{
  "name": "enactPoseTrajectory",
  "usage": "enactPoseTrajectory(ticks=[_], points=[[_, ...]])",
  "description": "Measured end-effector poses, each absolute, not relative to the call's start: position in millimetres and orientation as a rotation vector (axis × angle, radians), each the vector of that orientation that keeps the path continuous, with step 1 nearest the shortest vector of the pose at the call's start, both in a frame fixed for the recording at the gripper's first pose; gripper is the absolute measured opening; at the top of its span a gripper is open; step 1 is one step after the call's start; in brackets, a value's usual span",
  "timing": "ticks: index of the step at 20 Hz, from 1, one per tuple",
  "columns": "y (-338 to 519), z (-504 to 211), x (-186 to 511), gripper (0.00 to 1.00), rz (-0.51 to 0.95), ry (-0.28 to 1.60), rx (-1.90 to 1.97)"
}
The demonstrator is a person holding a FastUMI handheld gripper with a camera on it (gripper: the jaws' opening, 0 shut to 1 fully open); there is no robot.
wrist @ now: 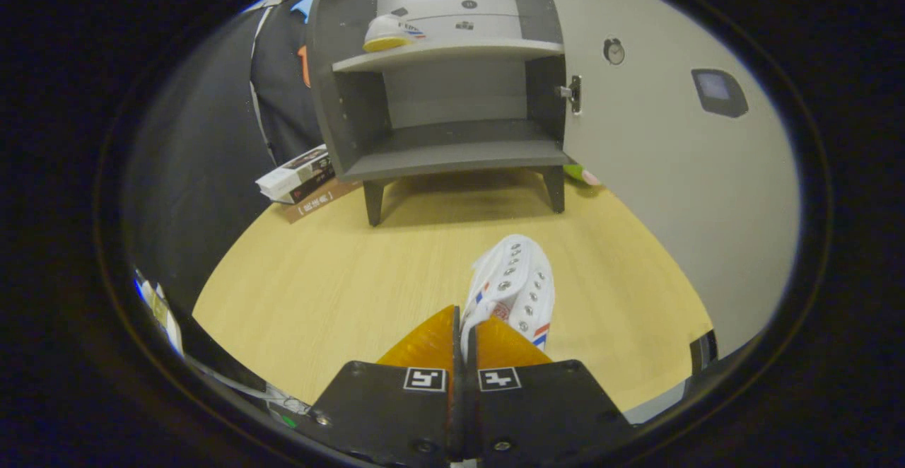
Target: Open the shoe cabinet door, grab the shoes and put them into the shoe cabinet, then close the shoe cabinet door.
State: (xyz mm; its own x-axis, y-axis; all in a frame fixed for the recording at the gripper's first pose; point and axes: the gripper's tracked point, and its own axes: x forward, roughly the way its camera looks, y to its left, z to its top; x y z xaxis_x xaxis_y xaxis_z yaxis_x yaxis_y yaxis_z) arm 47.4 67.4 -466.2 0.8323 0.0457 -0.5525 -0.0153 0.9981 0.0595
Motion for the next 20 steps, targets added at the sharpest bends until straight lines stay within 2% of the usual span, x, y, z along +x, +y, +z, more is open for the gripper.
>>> enactPoseTrajectory(ticks=[12,20], points=[[96.4,-237.0,89.6,0.04,0.03,0.323,-0.005],[91.8,-133.7,185.2,0.03,0.029,0.224,-0.061]])
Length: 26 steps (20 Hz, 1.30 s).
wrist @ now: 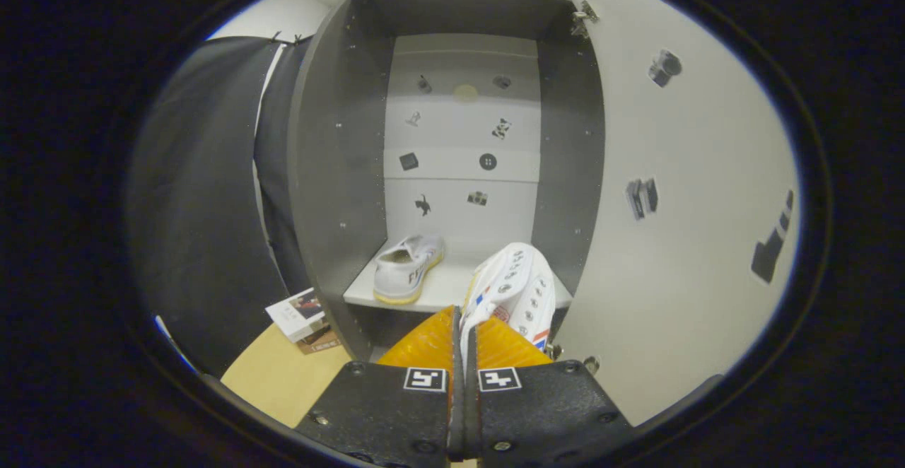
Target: Open the shoe cabinet door, grab the shoes and put them into the shoe cabinet, then close the shoe cabinet door.
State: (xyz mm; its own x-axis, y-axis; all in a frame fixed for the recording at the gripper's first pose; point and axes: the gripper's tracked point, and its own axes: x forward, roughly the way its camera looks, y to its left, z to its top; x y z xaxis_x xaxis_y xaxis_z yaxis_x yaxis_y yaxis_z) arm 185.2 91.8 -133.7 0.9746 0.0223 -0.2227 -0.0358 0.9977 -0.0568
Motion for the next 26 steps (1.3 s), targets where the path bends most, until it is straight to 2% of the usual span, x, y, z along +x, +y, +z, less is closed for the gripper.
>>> enactPoseTrajectory(ticks=[6,14,21,26], points=[[98.8,-119.1,272.8,0.04,0.058,0.249,-0.094],[96.1,-159.4,353.6,0.03,0.076,0.349,-0.173],[104.6,-186.6,374.8,0.03,0.098,0.447,-0.211],[113.6,-195.3,378.7,0.04,0.105,0.514,-0.078]])
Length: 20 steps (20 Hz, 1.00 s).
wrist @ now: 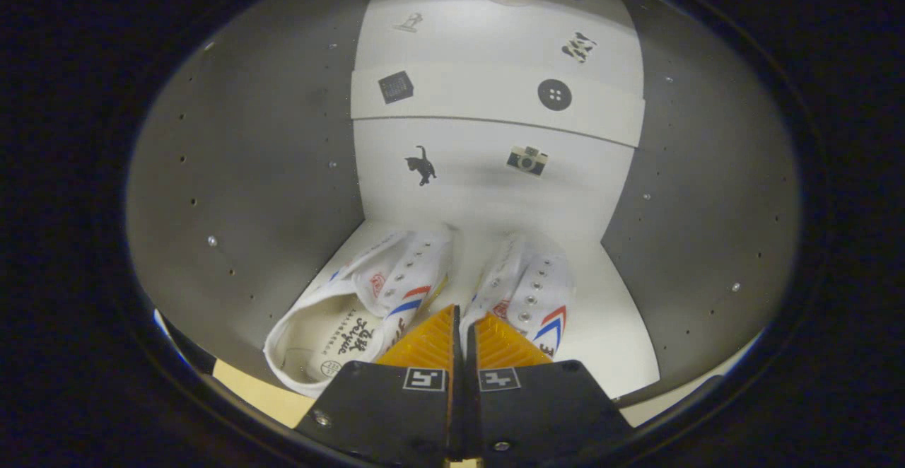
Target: Open the shoe cabinet door, grab the shoes and put them into the shoe cabinet, then close the shoe cabinet door.
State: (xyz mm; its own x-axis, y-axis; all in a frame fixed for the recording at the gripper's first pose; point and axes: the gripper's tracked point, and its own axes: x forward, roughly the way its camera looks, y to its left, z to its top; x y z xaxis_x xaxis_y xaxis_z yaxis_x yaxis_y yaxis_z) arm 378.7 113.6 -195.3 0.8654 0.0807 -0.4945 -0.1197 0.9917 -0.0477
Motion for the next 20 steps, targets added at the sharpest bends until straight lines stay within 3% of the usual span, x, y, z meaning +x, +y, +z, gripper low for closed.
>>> enactPoseTrajectory(ticks=[7,9,13,17,20], points=[[104.0,-183.0,364.1,0.09,0.036,0.479,-0.074],[97.5,-170.0,351.6,0.21,0.007,0.431,-0.095],[94.9,-133.1,316.9,0.55,-0.011,0.304,-0.092],[101.3,-122.7,271.4,0.96,-0.002,0.257,-0.094],[107.0,-119.4,236.6,0.98,0.006,0.23,-0.066]])
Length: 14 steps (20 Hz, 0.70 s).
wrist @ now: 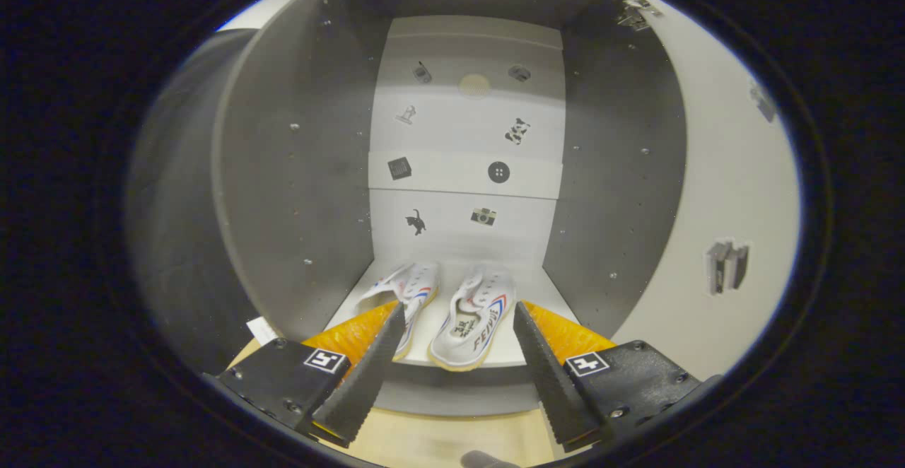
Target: Open the shoe cabinet door, grab the shoes and put them into the shoe cabinet, then close the shoe cabinet door.
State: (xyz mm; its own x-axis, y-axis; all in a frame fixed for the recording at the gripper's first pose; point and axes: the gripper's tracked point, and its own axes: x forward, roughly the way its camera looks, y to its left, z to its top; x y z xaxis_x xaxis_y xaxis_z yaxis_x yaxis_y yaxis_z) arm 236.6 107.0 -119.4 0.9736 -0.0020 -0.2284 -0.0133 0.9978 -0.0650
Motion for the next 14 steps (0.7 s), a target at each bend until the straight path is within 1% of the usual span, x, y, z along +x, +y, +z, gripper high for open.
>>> enactPoseTrajectory(ticks=[3,4,8,14], points=[[109.6,-117.5,195.0,0.98,0.009,0.202,-0.046],[109.3,-115.1,179.1,0.99,0.013,0.195,-0.049],[101.4,-92.3,105.1,0.99,0.008,0.131,-0.058],[68.5,-59.7,-4.0,1.0,0.018,0.072,-0.031]])
